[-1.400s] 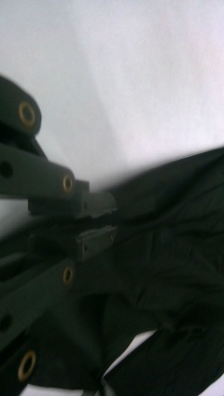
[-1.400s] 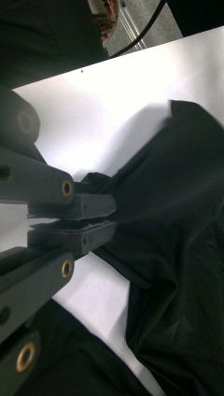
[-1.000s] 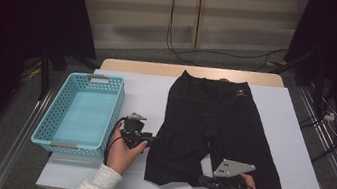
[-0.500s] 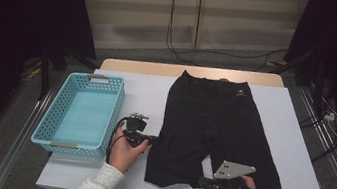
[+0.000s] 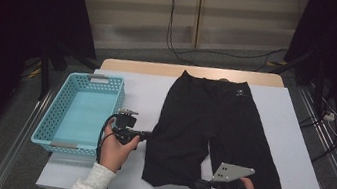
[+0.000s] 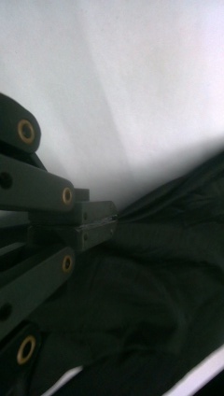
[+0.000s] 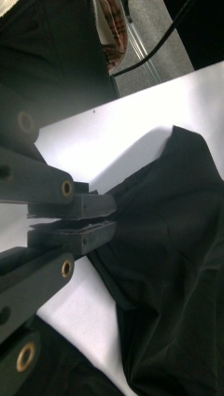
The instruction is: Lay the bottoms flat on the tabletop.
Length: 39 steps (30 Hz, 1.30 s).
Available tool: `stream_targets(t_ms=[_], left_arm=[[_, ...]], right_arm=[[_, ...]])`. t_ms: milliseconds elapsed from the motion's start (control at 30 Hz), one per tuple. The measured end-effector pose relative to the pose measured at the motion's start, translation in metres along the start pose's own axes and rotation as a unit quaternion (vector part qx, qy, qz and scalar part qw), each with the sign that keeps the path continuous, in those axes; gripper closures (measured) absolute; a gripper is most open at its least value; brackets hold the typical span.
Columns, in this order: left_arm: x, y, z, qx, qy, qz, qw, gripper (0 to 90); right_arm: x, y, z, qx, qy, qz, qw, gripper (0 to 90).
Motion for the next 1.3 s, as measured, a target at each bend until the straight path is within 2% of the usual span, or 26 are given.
stream_targets(t_ms=[133, 200, 267, 300, 367, 533, 567, 667, 700, 733, 800, 867, 933, 1133, 1233, 1300], left_arm=[[-0.001, -0.004, -0.004, 0.009, -0.001, -0.009, 0.9999, 90.0], [-0.004, -0.009, -0.001, 0.015, -0.008, -0.016, 0.9997, 90.0], [-0.006, -0.012, 0.003, 0.018, -0.013, -0.015, 0.9996, 89.8], [-0.006, -0.013, 0.005, 0.022, -0.012, -0.011, 0.9996, 87.5], [-0.004, -0.016, 0.009, 0.029, 0.001, -0.011, 0.9995, 76.0], [-0.004, -0.026, 0.022, 0.043, -0.008, -0.006, 0.999, 69.6], [-0.005, -0.026, 0.026, 0.04, -0.005, -0.009, 0.9992, 67.9], [-0.005, -0.023, 0.028, 0.038, -0.008, 0.0, 0.9992, 69.6], [-0.006, -0.02, 0.029, 0.029, -0.016, -0.007, 0.9994, 75.2], [-0.007, -0.018, 0.031, 0.023, -0.019, -0.004, 0.9995, 77.5], [-0.008, -0.014, 0.033, 0.021, -0.029, -0.004, 0.9994, 86.2], [-0.008, -0.012, 0.033, 0.022, -0.031, -0.004, 0.9993, 89.8], [-0.006, -0.011, 0.029, 0.017, -0.028, -0.005, 0.9994, 90.0], [0.005, -0.014, 0.009, 0.016, 0.009, -0.011, 0.9998, 90.0], [0.003, -0.015, 0.014, 0.014, 0.007, -0.01, 0.9998, 89.8], [-0.001, -0.017, 0.018, 0.018, -0.001, -0.005, 0.9998, 82.6]], right_arm=[[0.0, -0.001, 0.001, 0.005, -0.002, 0.0, 1.0, 85.9], [0.0, -0.002, 0.001, 0.006, -0.002, -0.002, 1.0, 85.9], [-0.001, -0.002, 0.001, 0.007, -0.003, -0.003, 1.0, 85.9], [-0.001, -0.002, 0.001, 0.007, -0.004, -0.003, 1.0, 85.9], [-0.002, -0.002, 0.0, 0.009, -0.006, -0.001, 0.9999, 85.9], [-0.003, 0.0, 0.0, 0.01, -0.008, 0.0, 0.9999, 85.9], [-0.004, -0.001, 0.0, 0.012, -0.01, 0.0, 0.9999, 85.9], [-0.004, -0.002, 0.001, 0.014, -0.013, -0.002, 0.9998, 85.9], [-0.004, -0.002, 0.001, 0.013, -0.012, -0.002, 0.9998, 85.9], [-0.004, -0.003, 0.001, 0.014, -0.012, -0.002, 0.9998, 85.9], [-0.004, -0.003, 0.002, 0.013, -0.012, -0.002, 0.9998, 85.9], [-0.003, -0.004, 0.001, 0.017, -0.01, -0.005, 0.9998, 86.0], [-0.001, -0.005, -0.001, 0.019, -0.006, -0.003, 0.9998, 86.0], [0.007, -0.006, -0.012, 0.029, 0.024, 0.004, 0.9993, 86.0], [0.01, -0.005, -0.015, 0.029, 0.033, 0.006, 0.999, 85.7], [0.006, -0.003, -0.009, 0.024, 0.024, 0.009, 0.9994, 82.8]])
Point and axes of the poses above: each handheld gripper's, and its own axes: z roughly forward along the jaws, x roughly out of its top, y roughly to its right, the point moved 6 cm from there along z, roughly forward along the jaws, and after that the axes turned 5 degrees about -y, right-handed, at the moved point
